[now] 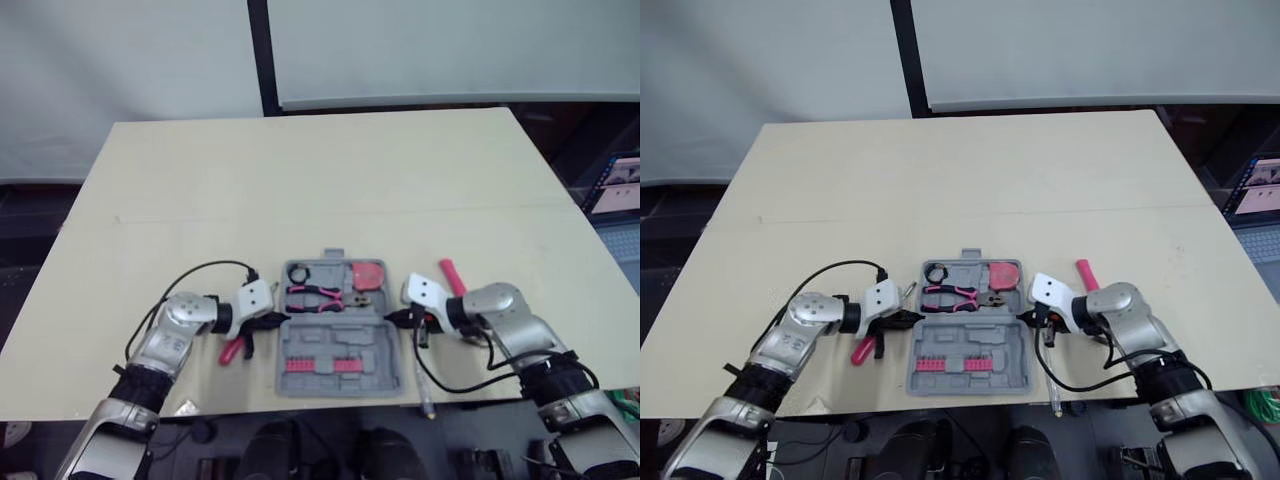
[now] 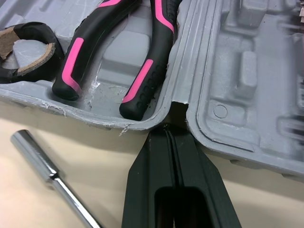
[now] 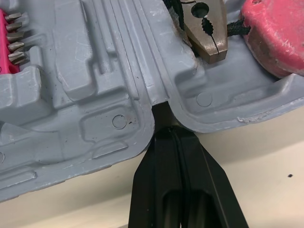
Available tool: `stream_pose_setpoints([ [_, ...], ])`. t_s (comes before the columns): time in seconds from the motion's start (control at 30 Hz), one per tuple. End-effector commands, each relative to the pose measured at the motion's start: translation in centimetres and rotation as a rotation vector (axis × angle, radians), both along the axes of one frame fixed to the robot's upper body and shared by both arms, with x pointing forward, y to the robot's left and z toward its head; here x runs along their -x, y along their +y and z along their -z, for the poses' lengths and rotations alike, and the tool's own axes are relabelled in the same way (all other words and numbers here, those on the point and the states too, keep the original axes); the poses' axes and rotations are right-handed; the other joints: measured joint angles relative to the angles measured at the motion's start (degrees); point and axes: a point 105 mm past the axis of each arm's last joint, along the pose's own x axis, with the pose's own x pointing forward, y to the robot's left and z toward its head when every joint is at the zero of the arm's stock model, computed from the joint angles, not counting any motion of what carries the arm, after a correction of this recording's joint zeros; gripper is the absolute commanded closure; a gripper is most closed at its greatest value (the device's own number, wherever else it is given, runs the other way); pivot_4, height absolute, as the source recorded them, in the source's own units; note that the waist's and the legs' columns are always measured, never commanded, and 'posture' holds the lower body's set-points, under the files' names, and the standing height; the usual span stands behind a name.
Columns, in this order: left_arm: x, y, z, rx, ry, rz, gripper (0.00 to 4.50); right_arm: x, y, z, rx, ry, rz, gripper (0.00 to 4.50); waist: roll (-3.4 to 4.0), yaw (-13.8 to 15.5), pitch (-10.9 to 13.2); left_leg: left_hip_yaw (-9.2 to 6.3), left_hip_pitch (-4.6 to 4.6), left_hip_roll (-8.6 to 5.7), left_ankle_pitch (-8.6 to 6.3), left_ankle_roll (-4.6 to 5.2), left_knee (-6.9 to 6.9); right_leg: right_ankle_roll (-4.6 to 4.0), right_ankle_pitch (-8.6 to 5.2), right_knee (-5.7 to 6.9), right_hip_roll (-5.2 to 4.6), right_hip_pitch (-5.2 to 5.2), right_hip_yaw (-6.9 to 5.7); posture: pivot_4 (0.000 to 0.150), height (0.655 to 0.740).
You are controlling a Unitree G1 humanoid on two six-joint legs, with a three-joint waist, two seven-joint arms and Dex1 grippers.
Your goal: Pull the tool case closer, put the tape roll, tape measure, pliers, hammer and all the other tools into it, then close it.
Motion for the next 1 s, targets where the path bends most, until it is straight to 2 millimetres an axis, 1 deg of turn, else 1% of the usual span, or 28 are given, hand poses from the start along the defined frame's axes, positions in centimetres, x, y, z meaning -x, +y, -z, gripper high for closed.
stream_pose_setpoints([
  [0.03,-0.19,-0.83,0.44,-0.001,-0.004,0.006,4.46,-0.48,1.85,-1.28,-0.045,-0.064,-0.047,4.46,0.00,0.0,0.0,0.00,0.00,0.00,0.00,0.00,0.00,0.00,0.00,0.00,0.00,0.00,0.00,0.150,0.7278],
  [0.43,0.07,-1.19,0.84,-0.004,-0.001,0.019,4.46,-0.72,1.90,-1.20,-0.040,-0.070,-0.045,4.46,0.00,0.0,0.0,0.00,0.01,0.00,0.01,-0.01,0.00,0.00,0.00,0.00,0.00,0.00,0.01,0.150,0.7278],
  [0.67,0.15,-1.01,0.88,-0.007,-0.002,0.015,4.46,-0.58,2.15,-1.06,-0.043,-0.066,-0.053,4.46,0.00,-0.1,0.0,0.00,0.01,0.01,0.01,-0.01,0.00,0.00,0.00,0.00,0.00,0.00,0.01,0.150,0.7278],
  [0.77,0.16,-0.94,0.96,-0.008,-0.001,0.015,4.46,-0.82,2.32,-1.07,-0.048,-0.073,-0.043,4.46,-0.01,-0.1,0.0,0.00,0.01,0.01,0.00,-0.01,-0.01,0.00,0.00,0.00,0.00,0.00,0.01,0.150,0.7278],
  [1.0,0.04,-1.01,0.95,-0.010,-0.004,0.017,4.46,-0.86,2.10,-0.95,-0.035,-0.078,-0.041,4.46,-0.02,-0.2,0.0,0.00,0.02,0.02,0.00,-0.01,-0.01,0.00,0.00,0.01,0.00,0.00,0.03,0.150,0.7278],
])
